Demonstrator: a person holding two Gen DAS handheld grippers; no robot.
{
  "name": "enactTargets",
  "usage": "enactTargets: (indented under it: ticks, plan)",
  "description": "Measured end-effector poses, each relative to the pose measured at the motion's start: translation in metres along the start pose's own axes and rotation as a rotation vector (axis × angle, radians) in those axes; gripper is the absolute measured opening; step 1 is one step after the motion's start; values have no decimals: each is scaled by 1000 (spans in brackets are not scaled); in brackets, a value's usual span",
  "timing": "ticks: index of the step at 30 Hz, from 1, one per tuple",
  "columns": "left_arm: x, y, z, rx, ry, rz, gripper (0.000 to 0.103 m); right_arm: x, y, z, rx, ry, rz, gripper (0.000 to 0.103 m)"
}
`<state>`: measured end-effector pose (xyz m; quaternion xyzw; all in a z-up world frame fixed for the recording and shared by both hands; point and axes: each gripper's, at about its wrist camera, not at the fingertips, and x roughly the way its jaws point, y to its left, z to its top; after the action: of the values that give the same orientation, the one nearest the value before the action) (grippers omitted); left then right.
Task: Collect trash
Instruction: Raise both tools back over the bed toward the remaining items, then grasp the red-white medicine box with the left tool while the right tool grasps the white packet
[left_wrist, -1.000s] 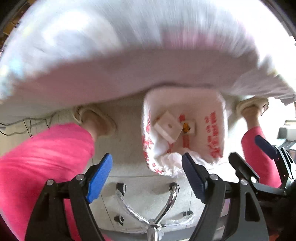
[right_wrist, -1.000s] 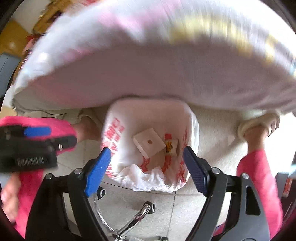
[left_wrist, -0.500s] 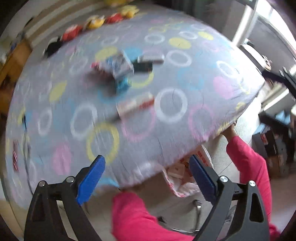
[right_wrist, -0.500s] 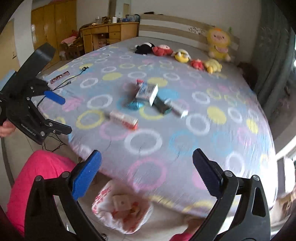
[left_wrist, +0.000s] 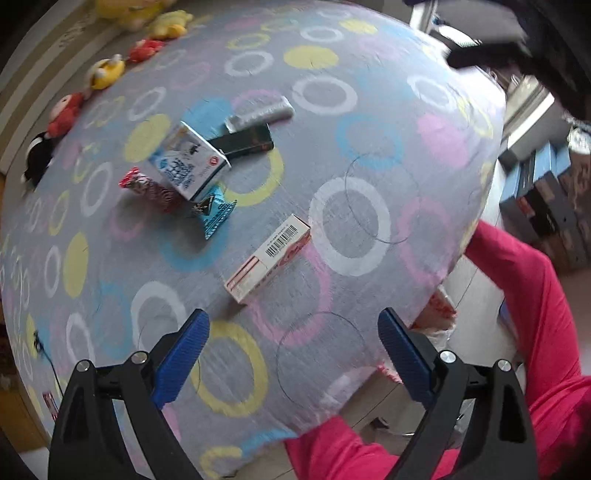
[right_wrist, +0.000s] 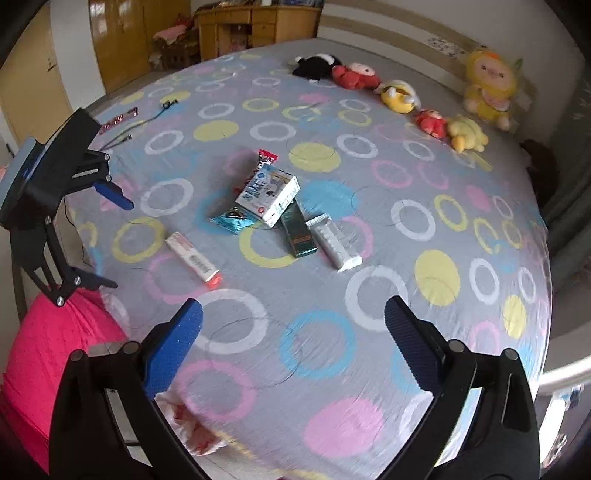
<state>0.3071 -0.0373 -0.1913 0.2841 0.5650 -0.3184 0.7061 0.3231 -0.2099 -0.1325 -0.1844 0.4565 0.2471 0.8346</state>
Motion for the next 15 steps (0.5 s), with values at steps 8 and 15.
enactTargets:
  ticks: [8,15]
  plan:
    - [46,13,18,97,65,-56,90,73,-24,30,-113,108,18,96]
    - [80,19,27,141,109,-77,90,135,-37,40,-164,191,61,96]
